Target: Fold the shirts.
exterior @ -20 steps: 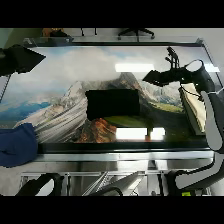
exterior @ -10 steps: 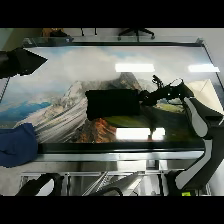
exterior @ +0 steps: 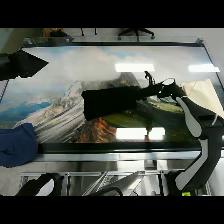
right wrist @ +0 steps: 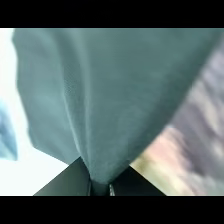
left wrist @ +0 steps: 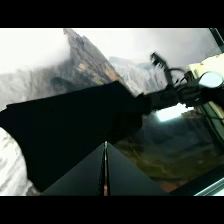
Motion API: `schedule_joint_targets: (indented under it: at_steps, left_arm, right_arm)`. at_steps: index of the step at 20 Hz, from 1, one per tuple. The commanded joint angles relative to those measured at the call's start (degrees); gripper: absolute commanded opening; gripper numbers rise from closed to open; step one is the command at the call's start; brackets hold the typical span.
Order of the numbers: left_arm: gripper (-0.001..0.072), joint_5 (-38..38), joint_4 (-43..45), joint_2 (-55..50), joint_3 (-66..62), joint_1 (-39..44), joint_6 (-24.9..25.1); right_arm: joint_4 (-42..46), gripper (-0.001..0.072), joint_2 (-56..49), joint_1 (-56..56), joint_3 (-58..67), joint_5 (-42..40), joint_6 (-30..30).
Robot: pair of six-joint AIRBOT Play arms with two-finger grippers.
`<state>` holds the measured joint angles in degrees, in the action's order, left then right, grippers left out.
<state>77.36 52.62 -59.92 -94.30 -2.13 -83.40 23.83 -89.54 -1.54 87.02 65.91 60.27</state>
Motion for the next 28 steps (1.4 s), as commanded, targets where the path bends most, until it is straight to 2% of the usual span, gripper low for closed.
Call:
schedule_joint_targets:
  at_steps: [1, 6, 11, 18, 24, 28]
  left_arm:
    - [0.0015, 0.81, 0.22, -0.02, 0.02, -0.04, 0.02]
    - [0.0015, 1.31, 0.22, -0.02, 0.02, -0.04, 0.02]
    - [0.0015, 3.54, 0.22, -0.02, 0.02, -0.04, 0.04]
    - [0.0015, 3.63, 0.2, -0.04, 0.02, -0.04, 0.02]
    - [0.0015, 3.65, 0.17, -0.04, 0.02, -0.04, 0.0]
    - [0.0015, 3.65, 0.17, -0.04, 0.02, -0.04, 0.02]
  right_arm:
    - [-8.61, 0.002, 4.0, 4.26, 7.98, 0.0, -1.75]
    - [-9.11, 0.002, 5.14, 18.25, 24.0, -4.72, 7.48]
    - [-7.65, 0.002, 5.11, 34.32, 26.93, -7.76, 17.57]
    - [5.9, 0.002, 6.34, 46.77, 26.95, 5.16, 38.69]
    - [11.54, 0.002, 11.74, 50.21, 26.93, 5.35, 47.34]
    - [22.23, 0.0021, 14.14, 50.05, 26.93, 16.61, 55.06]
